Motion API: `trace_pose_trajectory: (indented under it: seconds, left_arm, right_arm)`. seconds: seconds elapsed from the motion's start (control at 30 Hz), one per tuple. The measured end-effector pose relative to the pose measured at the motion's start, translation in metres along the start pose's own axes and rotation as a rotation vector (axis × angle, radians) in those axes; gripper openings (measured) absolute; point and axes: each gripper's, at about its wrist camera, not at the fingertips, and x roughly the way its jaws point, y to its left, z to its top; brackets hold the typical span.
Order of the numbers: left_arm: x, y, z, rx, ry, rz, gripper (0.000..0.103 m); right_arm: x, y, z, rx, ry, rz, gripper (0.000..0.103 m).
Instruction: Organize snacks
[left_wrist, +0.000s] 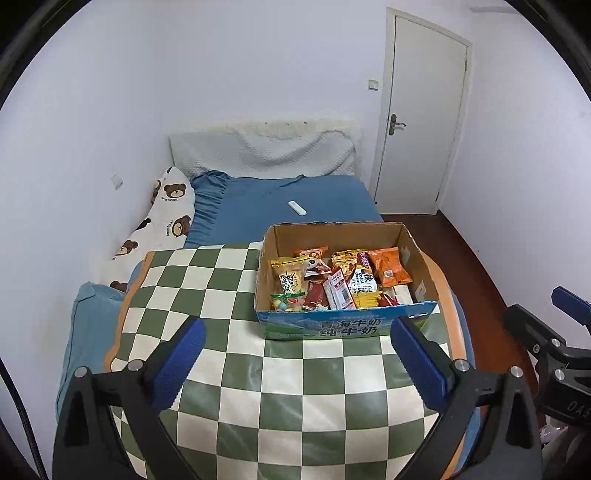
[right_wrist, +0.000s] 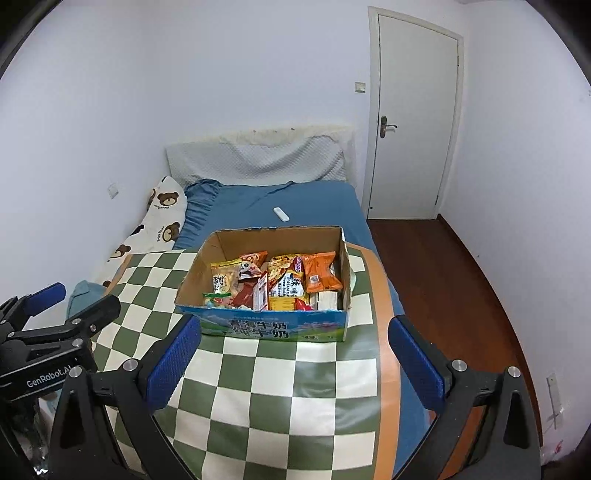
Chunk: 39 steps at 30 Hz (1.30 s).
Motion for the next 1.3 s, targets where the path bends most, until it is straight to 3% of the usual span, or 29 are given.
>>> trace_pose_trajectory:
  seconds: [0.43,0.73,1.3]
  left_arm:
    - [0.081,-0.005,0.017,0.007,0.055,0.067,0.102]
    - [0.119,-0.012,0.023,0.023,0.103,0.074,0.102]
    - [0.132,-0.017,0.027,0.019,0.115,0.061,0.102]
  right_arm:
    - [0.084,-0.011,0.013,0.038,0.037,-0.048,0.103]
    - [0.134,-0.021,0.014,0.059,0.087,-0.076,0.103]
    - [0.149,-0.022,0.012,0.07,0.097,-0.092,0.103]
